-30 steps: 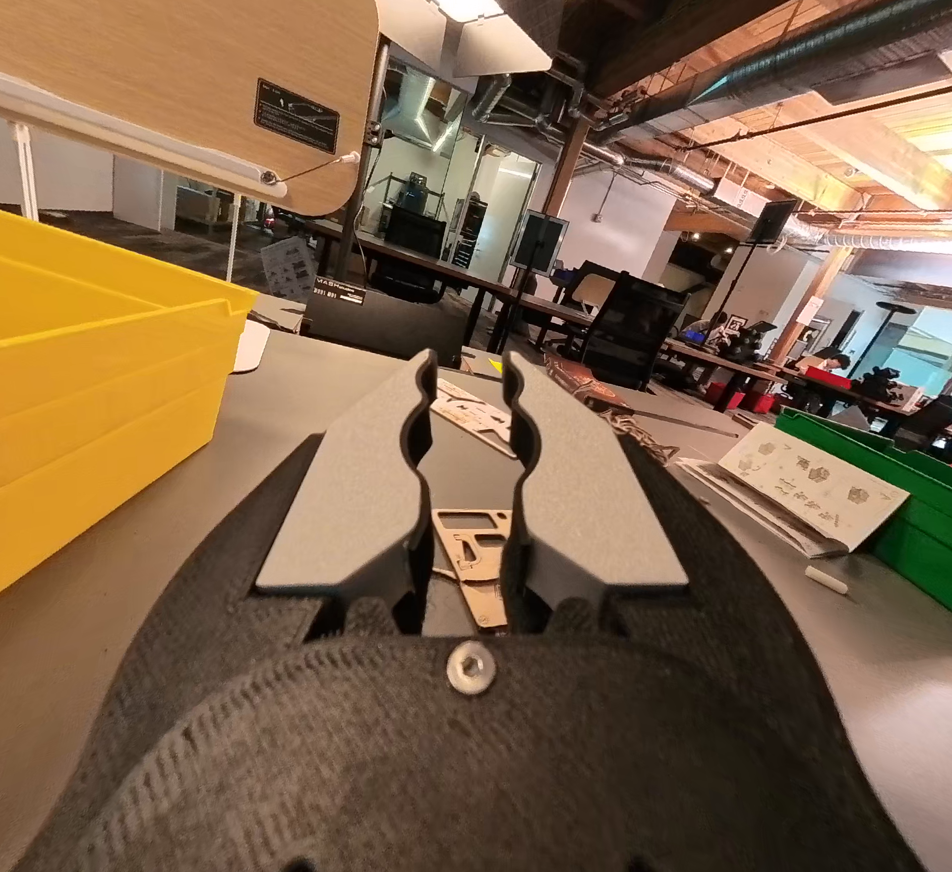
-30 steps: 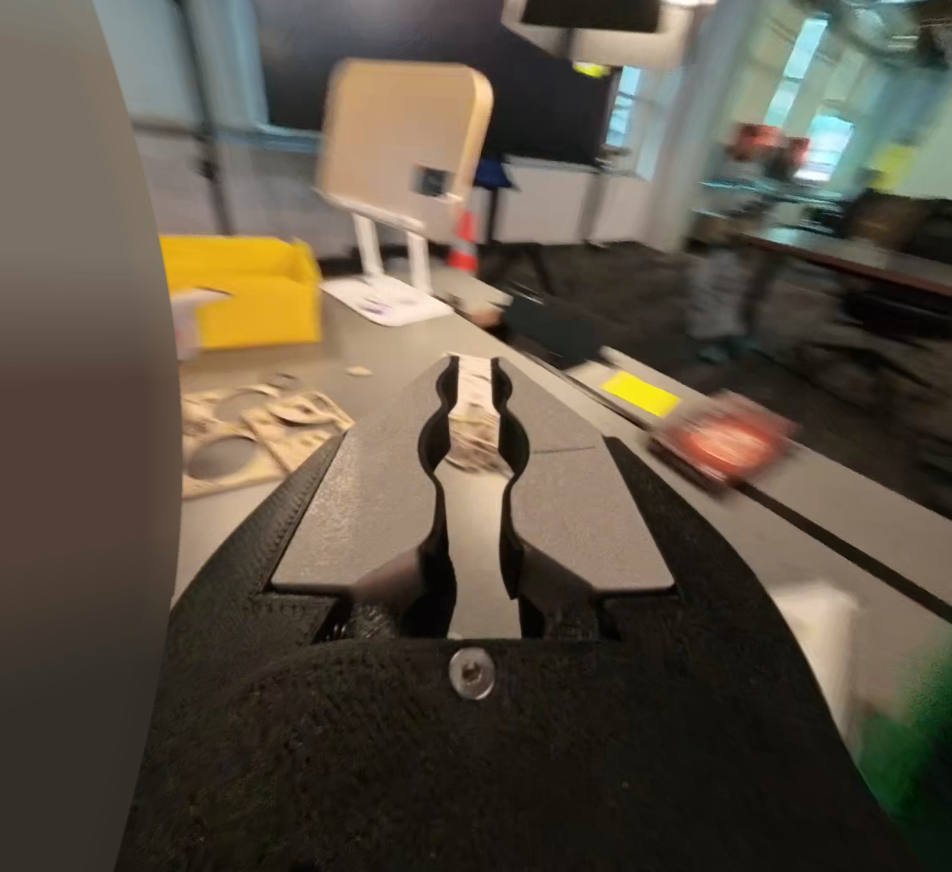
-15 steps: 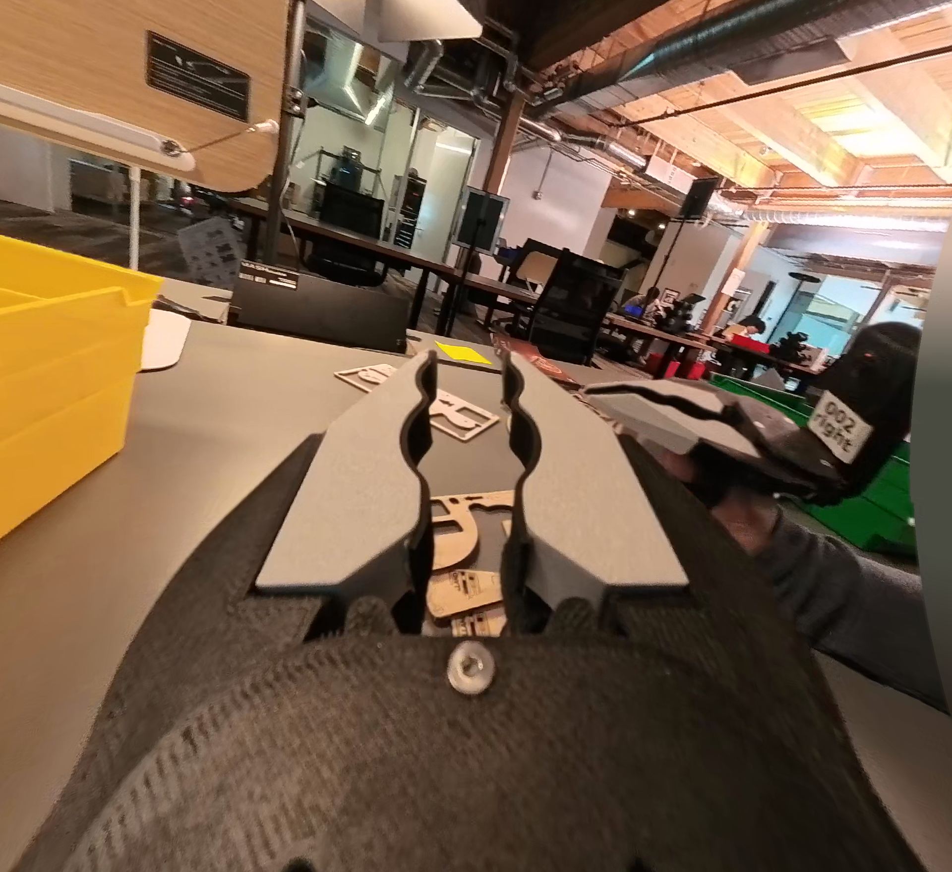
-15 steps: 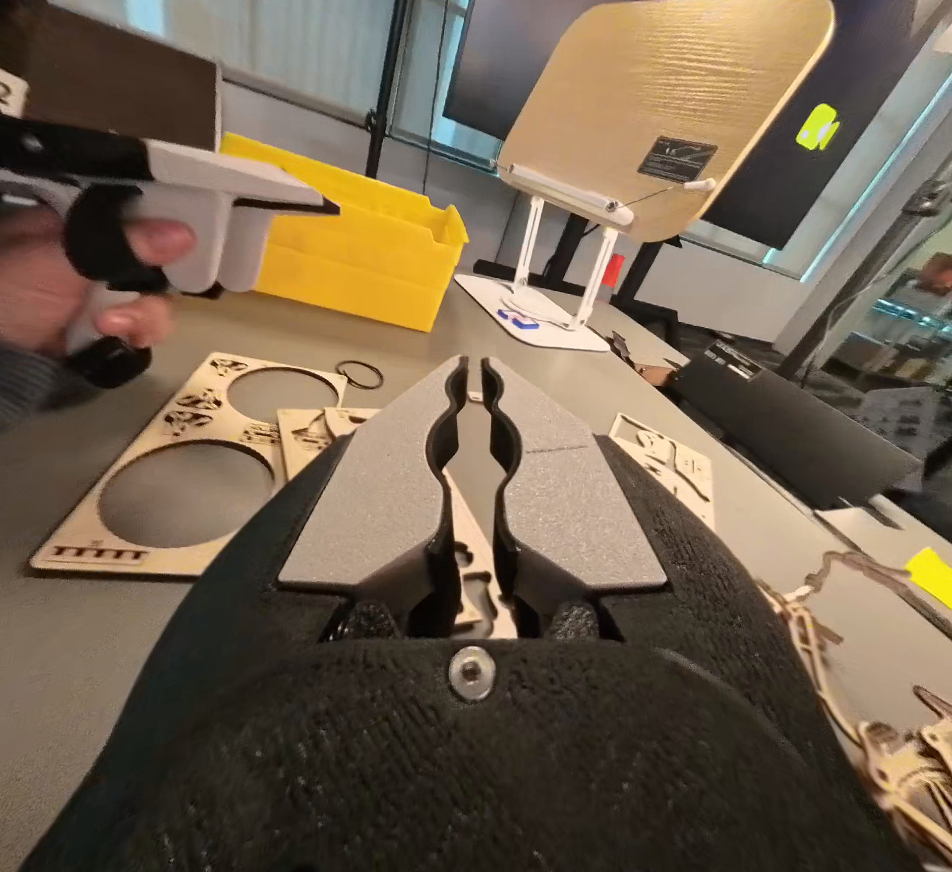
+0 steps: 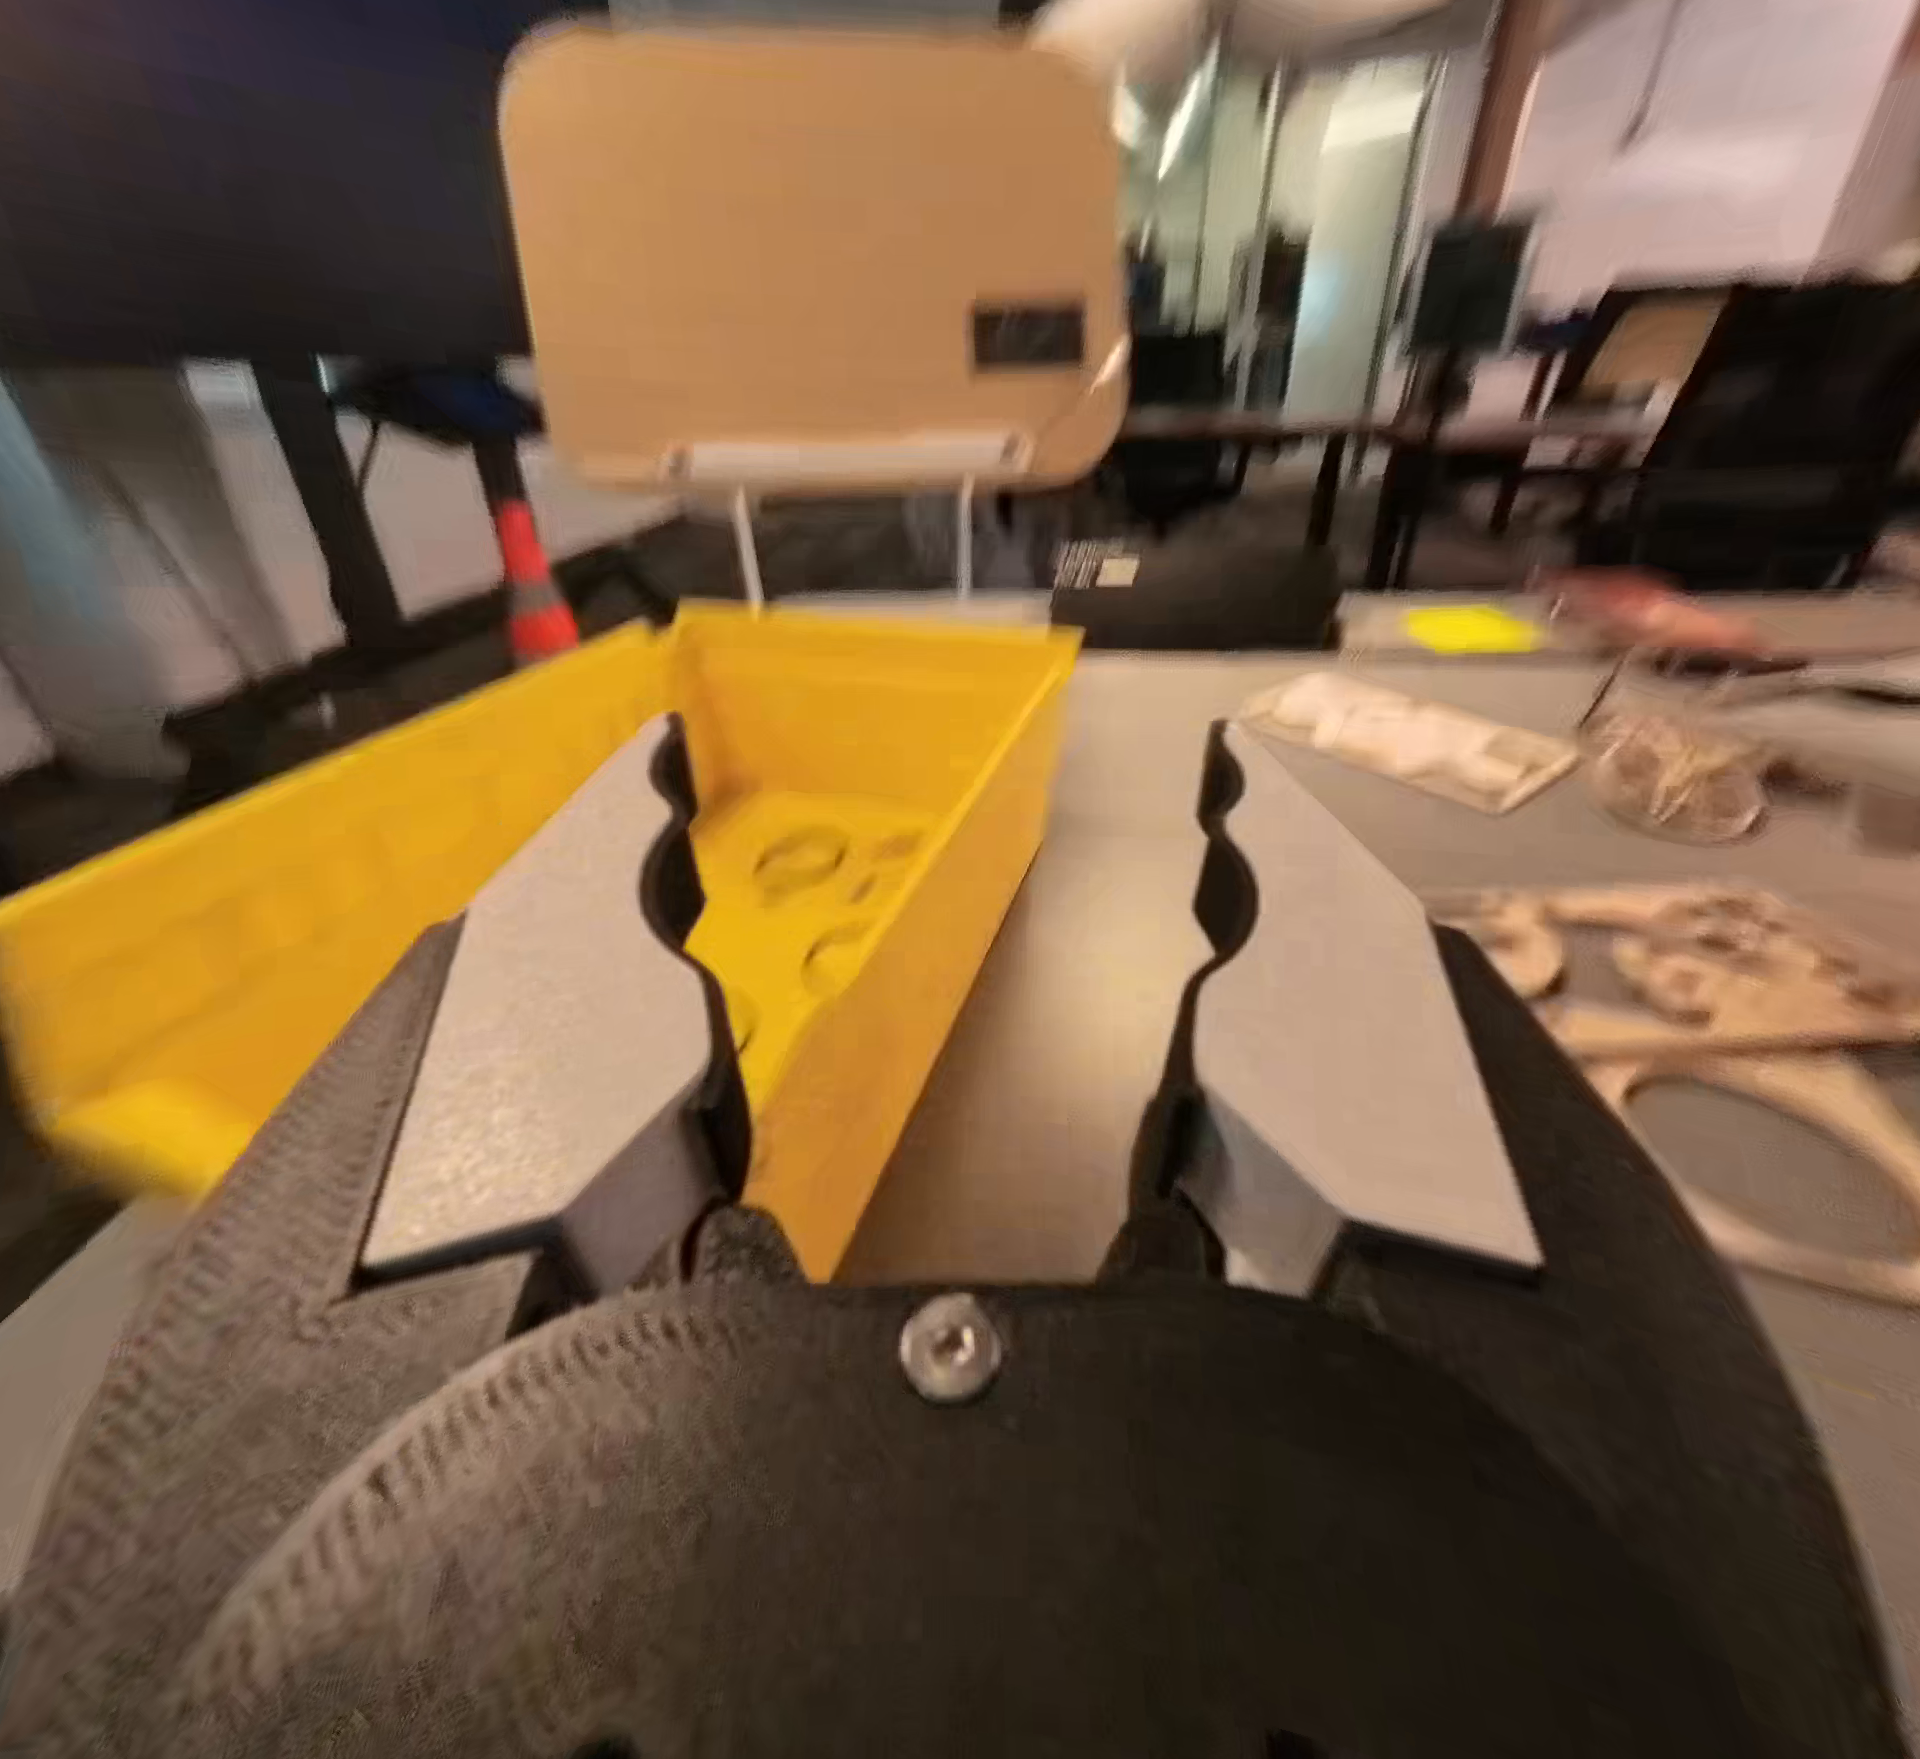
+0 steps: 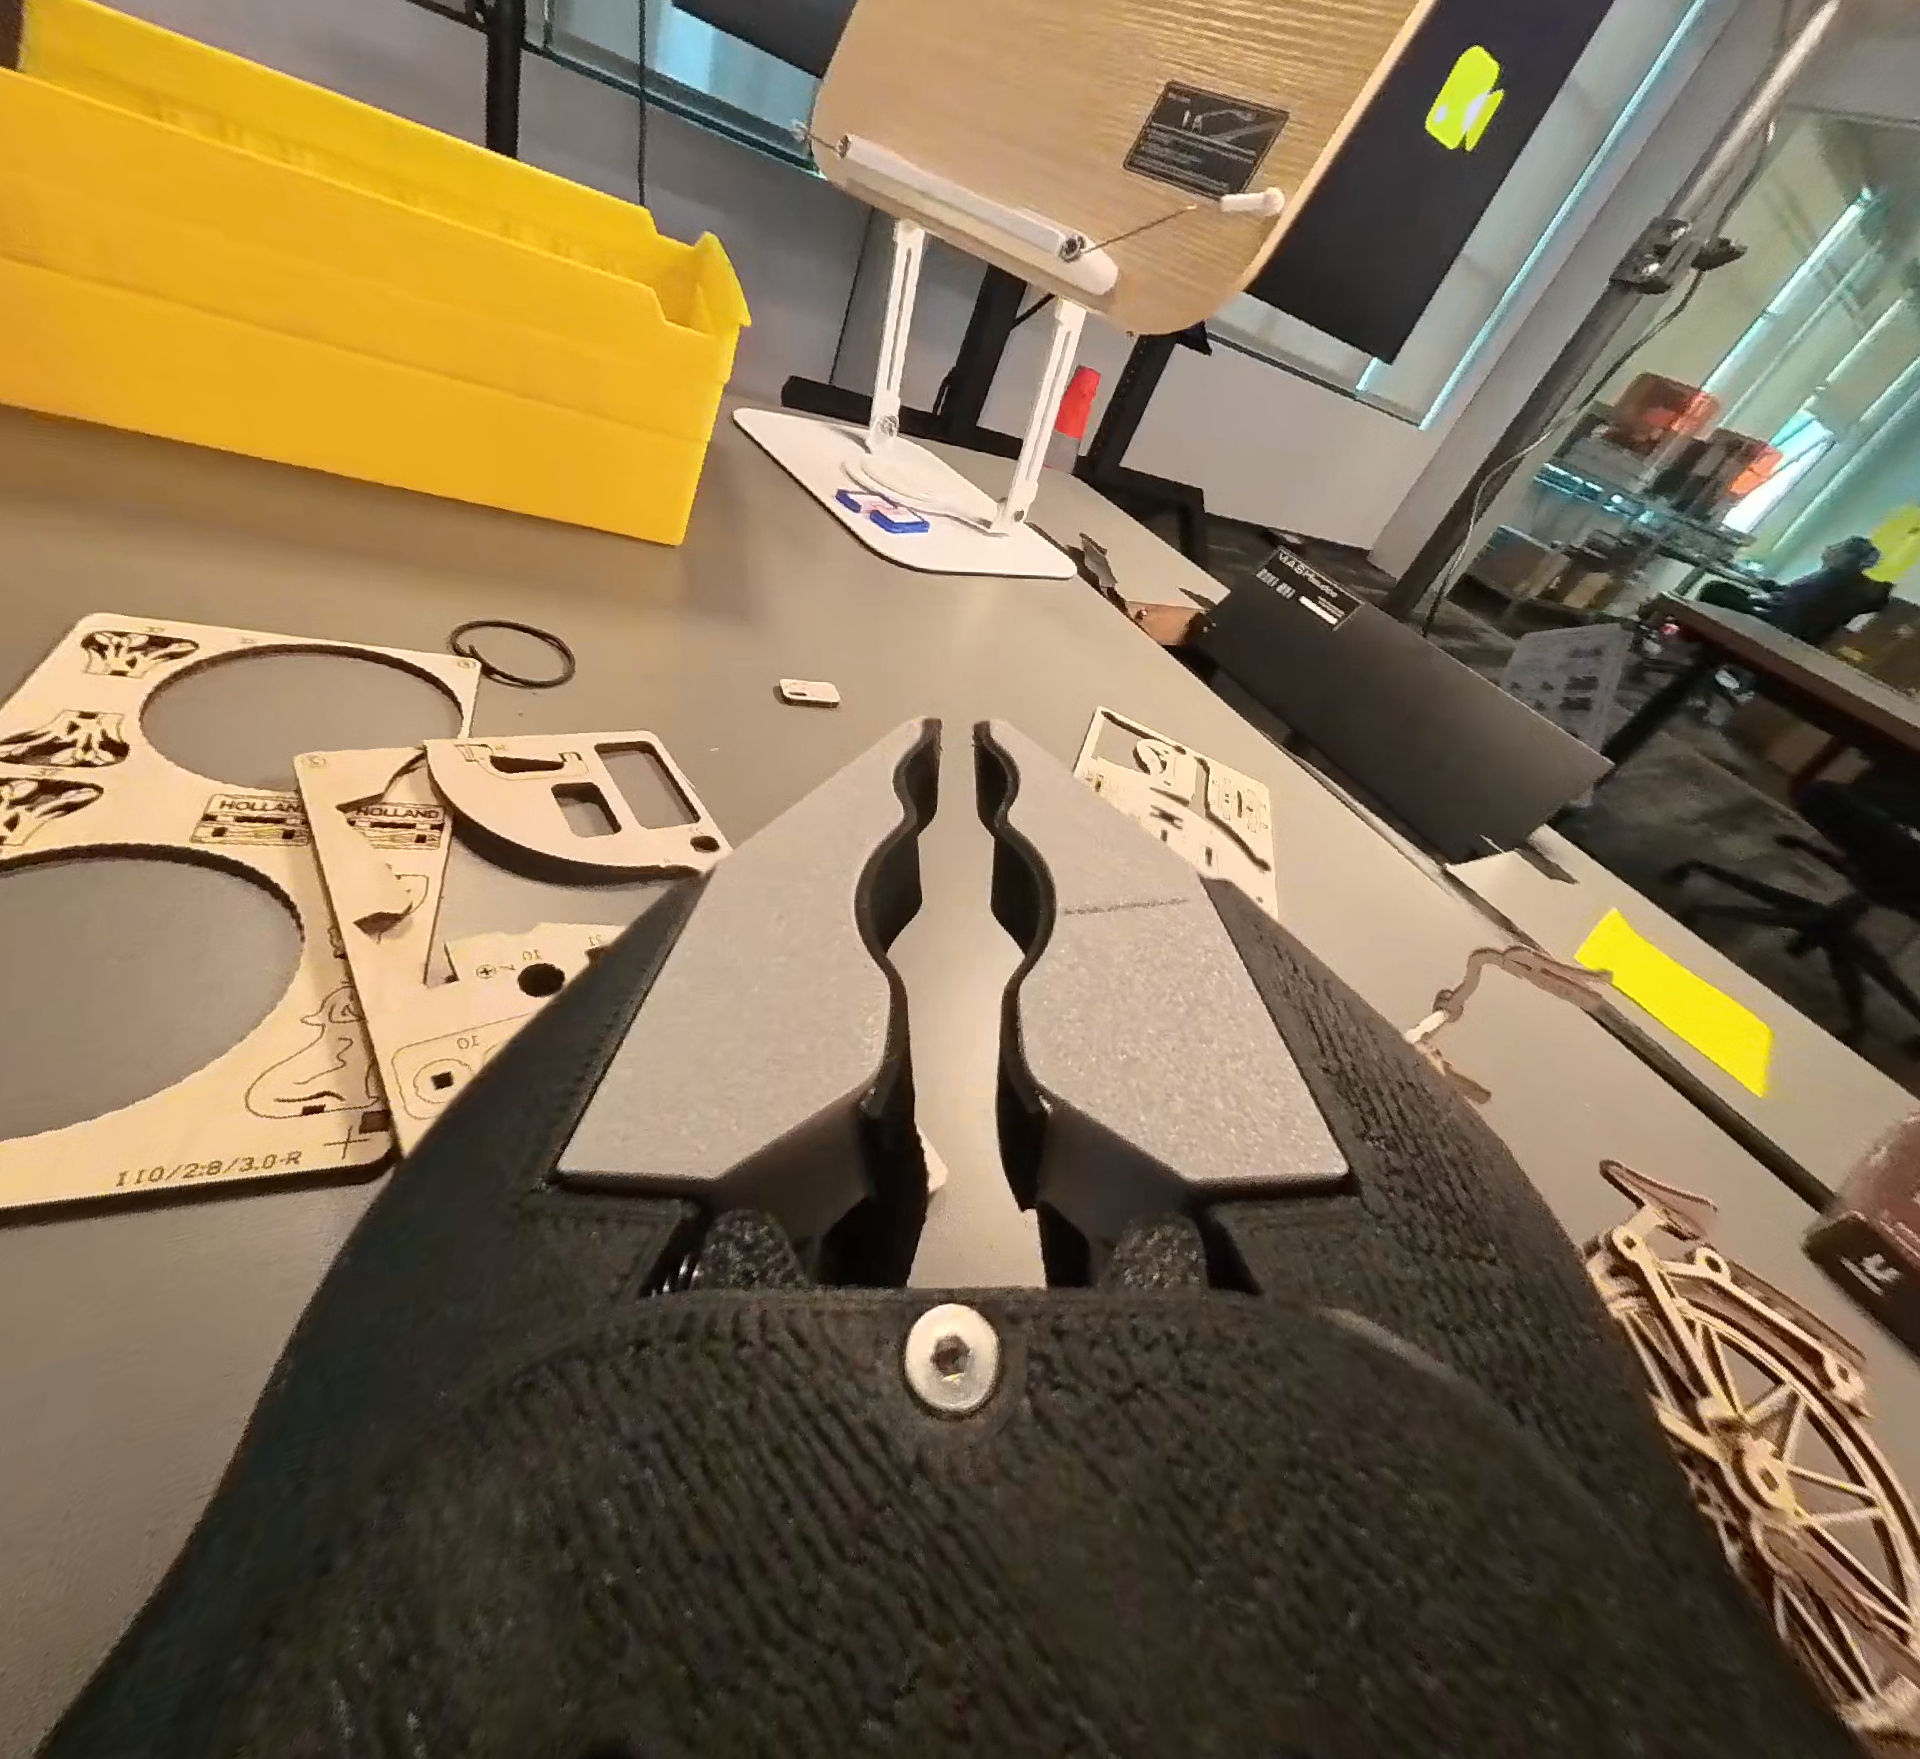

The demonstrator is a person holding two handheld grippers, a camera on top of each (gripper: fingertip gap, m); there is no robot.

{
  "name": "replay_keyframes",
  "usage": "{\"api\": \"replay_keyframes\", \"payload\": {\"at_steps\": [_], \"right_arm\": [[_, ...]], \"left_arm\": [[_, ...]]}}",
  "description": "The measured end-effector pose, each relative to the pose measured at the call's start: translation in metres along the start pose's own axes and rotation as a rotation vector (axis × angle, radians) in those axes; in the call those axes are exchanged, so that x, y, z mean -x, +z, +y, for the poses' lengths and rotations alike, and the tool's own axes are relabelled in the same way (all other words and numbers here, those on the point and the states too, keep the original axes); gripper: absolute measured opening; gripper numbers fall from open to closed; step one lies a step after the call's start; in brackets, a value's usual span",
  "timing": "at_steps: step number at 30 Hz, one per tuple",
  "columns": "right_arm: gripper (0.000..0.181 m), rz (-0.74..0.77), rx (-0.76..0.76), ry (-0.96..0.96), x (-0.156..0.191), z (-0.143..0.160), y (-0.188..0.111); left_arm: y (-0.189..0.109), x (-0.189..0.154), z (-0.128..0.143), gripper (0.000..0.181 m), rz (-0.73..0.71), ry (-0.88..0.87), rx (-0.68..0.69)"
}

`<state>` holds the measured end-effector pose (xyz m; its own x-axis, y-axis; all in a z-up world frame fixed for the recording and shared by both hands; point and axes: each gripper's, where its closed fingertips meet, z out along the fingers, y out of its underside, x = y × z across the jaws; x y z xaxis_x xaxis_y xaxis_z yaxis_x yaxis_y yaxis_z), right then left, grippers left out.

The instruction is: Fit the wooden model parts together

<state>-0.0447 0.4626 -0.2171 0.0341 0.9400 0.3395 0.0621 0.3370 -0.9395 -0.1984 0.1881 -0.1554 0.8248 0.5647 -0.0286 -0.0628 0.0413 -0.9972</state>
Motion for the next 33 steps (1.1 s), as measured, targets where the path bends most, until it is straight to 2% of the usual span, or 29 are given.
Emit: {"api": "replay_keyframes", "payload": {"at_steps": [1, 2, 4, 5, 6, 7, 9, 12, 15, 18, 22, 25, 26, 27, 29, 31, 33], "right_arm": [[0.005, -0.001, 0.008, -0.001, 0.000, 0.001, 0.001], [0.005, -0.002, 0.016, -0.002, 0.001, 0.002, 0.001], [0.005, -0.001, 0.029, -0.013, 0.002, 0.004, 0.003], [0.004, 0.000, 0.037, -0.021, 0.002, 0.005, 0.003], [0.005, 0.001, 0.044, -0.029, 0.003, 0.006, 0.004], [0.005, 0.003, 0.052, -0.037, 0.003, 0.007, 0.004], [0.004, 0.009, 0.067, -0.051, 0.004, 0.009, 0.005], [0.004, 0.009, 0.085, -0.067, 0.005, 0.011, 0.006], [0.004, -0.001, 0.106, -0.092, 0.008, 0.014, 0.008], [0.003, -0.006, 0.113, -0.123, 0.012, 0.014, 0.009], [0.005, -0.001, 0.100, -0.099, 0.012, 0.011, 0.007], [0.005, 0.011, 0.071, -0.057, 0.007, 0.007, 0.005], [0.005, 0.013, 0.060, -0.049, 0.006, 0.005, 0.004], [0.005, 0.015, 0.050, -0.047, 0.005, 0.004, 0.003], [0.005, 0.015, 0.033, -0.050, 0.005, 0.001, 0.002], [0.004, 0.010, 0.017, -0.053, 0.006, -0.002, 0.000], [0.004, 0.010, 0.003, -0.045, 0.005, -0.003, -0.001]], "left_arm": [[-0.003, 0.013, 0.019, 0.097, 0.014, -0.004, 0.102], [-0.007, 0.021, 0.041, 0.090, 0.047, -0.026, 0.200], [-0.014, 0.021, 0.073, 0.058, 0.164, -0.134, 0.338], [-0.016, 0.018, 0.076, 0.043, 0.205, -0.192, 0.349], [-0.019, 0.012, 0.072, 0.020, 0.247, -0.225, 0.327], [-0.020, 0.010, 0.067, 0.018, 0.234, -0.243, 0.295], [-0.018, -0.001, 0.062, 0.020, 0.206, -0.232, 0.276], [-0.011, -0.037, 0.063, 0.020, 0.211, -0.200, 0.314], [-0.006, -0.066, 0.071, 0.018, 0.249, -0.120, 0.389], [-0.001, -0.081, 0.073, 0.017, 0.297, -0.118, 0.405], [-0.004, -0.067, 0.073, 0.014, 0.273, -0.081, 0.425], [-0.005, -0.019, 0.075, 0.002, 0.082, -0.032, 0.423], [-0.005, -0.004, 0.076, 0.003, 0.034, -0.037, 0.411], [-0.004, 0.005, 0.076, 0.014, 0.006, -0.062, 0.397], [-0.001, 0.012, 0.064, 0.047, -0.020, -0.135, 0.320], [0.002, -0.005, 0.035, 0.050, 0.020, -0.151, 0.173], [0.007, -0.040, 0.008, 0.047, 0.101, -0.129, 0.039]]}}
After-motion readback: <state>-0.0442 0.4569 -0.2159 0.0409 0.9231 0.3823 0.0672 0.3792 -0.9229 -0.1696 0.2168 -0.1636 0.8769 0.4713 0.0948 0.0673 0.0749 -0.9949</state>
